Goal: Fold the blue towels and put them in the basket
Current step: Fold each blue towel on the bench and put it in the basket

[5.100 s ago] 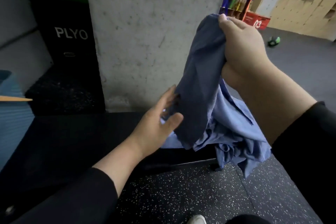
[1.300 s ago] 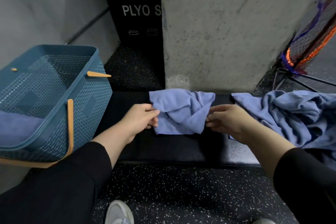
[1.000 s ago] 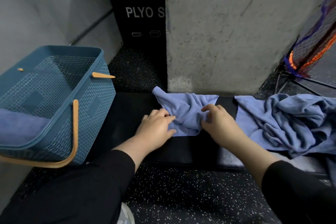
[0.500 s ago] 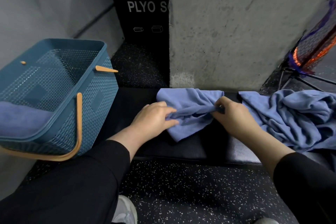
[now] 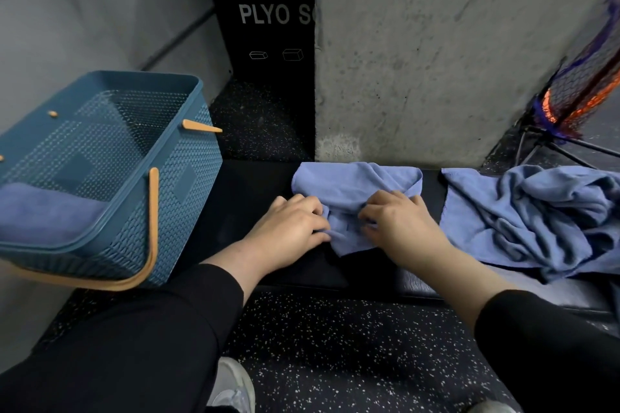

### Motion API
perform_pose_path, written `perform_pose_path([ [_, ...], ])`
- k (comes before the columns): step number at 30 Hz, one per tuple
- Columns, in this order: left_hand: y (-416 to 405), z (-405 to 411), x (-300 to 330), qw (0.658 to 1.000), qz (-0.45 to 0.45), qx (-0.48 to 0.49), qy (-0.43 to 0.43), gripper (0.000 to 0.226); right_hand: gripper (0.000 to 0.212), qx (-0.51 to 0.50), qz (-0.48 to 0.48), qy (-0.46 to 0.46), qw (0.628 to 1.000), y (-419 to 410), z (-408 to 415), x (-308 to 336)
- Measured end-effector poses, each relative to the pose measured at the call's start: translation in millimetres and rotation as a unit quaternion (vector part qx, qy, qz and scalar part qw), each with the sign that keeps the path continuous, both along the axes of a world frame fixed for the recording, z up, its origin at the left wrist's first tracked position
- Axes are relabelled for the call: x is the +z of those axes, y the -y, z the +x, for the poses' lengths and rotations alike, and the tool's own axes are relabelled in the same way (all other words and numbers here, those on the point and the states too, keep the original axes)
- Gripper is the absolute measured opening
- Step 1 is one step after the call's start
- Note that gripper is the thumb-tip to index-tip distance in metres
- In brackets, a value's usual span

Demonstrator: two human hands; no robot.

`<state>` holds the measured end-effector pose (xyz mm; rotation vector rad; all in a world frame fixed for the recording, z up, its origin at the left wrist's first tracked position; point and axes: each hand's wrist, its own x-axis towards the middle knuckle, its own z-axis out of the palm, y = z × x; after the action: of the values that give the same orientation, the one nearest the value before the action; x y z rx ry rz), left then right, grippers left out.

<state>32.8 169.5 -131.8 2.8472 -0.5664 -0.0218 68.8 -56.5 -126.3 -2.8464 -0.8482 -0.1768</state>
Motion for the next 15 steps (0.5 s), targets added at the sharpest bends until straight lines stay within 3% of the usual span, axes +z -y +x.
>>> perform_pose_path([
  [2, -6, 1, 3, 0.999, -0.029, 0.004, -0.018, 0.025, 0.017, -0.049, -0.045, 0.001, 0.998, -1, -3, -10],
  [8, -20, 2, 6, 0.998, -0.047, 0.007, -0.045, 0.023, 0.011, -0.097, -0.045, 0.049, 0.993, -5, 0, -15],
  [11, -24, 6, 11, 0.998, -0.049, 0.03, -0.013, 0.024, 0.01, -0.137, 0.111, 0.011, 0.984, 1, 3, 7],
  [15, -38, 9, 18, 0.997, -0.023, 0.067, -0.021, 0.022, 0.009, -0.225, 0.31, -0.099, 0.918, 26, 6, 39],
])
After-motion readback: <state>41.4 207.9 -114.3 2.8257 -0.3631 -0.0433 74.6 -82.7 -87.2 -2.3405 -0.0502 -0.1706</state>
